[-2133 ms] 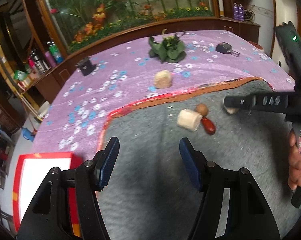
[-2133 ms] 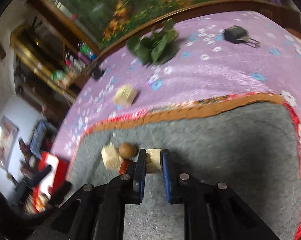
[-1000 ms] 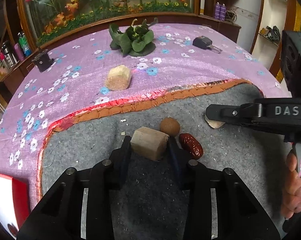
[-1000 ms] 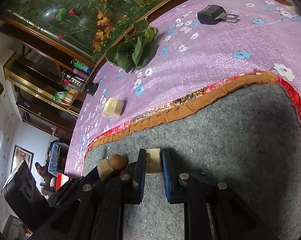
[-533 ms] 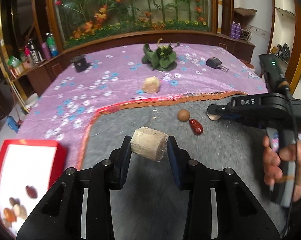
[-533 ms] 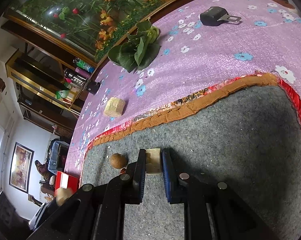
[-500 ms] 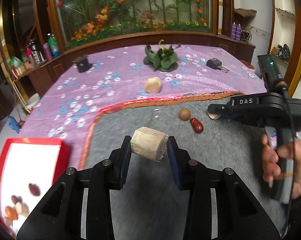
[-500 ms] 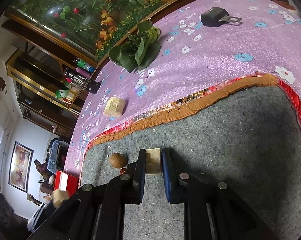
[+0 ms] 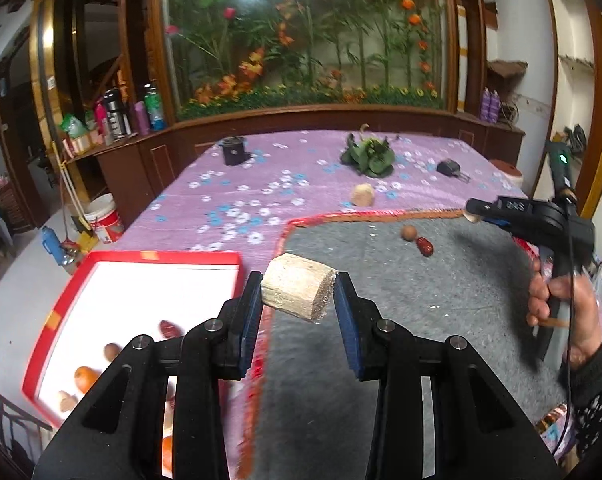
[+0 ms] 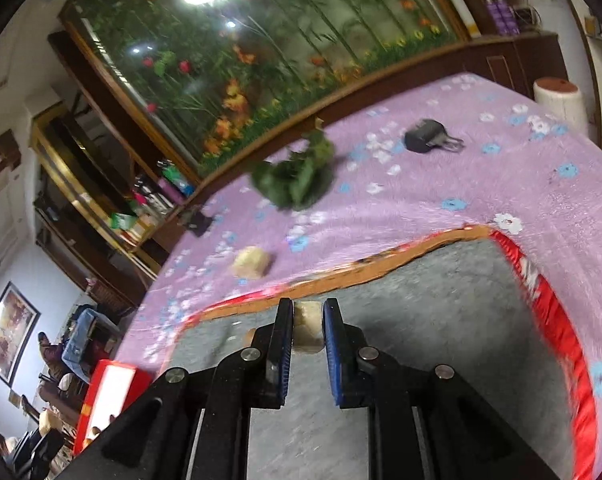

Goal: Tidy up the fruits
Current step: 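Carry both yam cubes over the white tray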

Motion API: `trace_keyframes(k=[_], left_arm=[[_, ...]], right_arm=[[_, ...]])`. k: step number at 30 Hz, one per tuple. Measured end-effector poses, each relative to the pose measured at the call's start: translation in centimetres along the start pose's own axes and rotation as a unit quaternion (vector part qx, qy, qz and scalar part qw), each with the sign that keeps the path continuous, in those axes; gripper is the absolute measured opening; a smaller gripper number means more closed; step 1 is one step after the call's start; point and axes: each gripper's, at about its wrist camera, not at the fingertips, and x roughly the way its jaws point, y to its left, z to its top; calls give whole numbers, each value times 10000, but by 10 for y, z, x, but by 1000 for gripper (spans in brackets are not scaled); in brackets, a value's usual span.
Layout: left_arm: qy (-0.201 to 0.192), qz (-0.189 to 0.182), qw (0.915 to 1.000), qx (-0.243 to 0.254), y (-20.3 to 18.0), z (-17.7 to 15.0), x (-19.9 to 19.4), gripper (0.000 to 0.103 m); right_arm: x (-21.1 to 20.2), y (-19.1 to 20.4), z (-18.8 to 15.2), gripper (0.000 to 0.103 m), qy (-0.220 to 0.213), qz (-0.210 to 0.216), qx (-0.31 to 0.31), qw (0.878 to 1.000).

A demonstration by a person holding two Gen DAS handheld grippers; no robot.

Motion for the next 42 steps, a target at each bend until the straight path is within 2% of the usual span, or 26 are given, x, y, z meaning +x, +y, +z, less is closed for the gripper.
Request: trace_keyframes(k=[5, 12, 16, 22, 28, 35, 42], left_arm=[[-129, 149, 9996, -215, 27, -8, -14, 35], [-165, 543, 9967, -589, 67, -17, -20, 35], [-139, 740, 9939, -806, 88, -22, -20, 35], [-117, 1054, 9892, -1016, 115, -30, -20, 35], [-101, 1257, 9857, -1119, 129, -37, -22, 35], [-45, 1310, 9849, -1133, 135, -42, -20, 35], [21, 1391, 9834, -1165, 142, -45, -16, 35]], right_arm=[[-15, 43, -31, 15, 55, 643, -170, 9978], [-4, 121, -83, 15, 734, 1633, -650, 9817], [0, 152, -105, 15, 1048, 1954, -846, 9714], [-3, 182, -122, 15, 1186, 2202, -1097, 9620], [2, 195, -129, 15, 1256, 2251, -1262, 9579], [8, 205, -136, 15, 1352, 2301, -1341, 9543], [16, 233, -140, 15, 1390, 2311, -1590, 9497]])
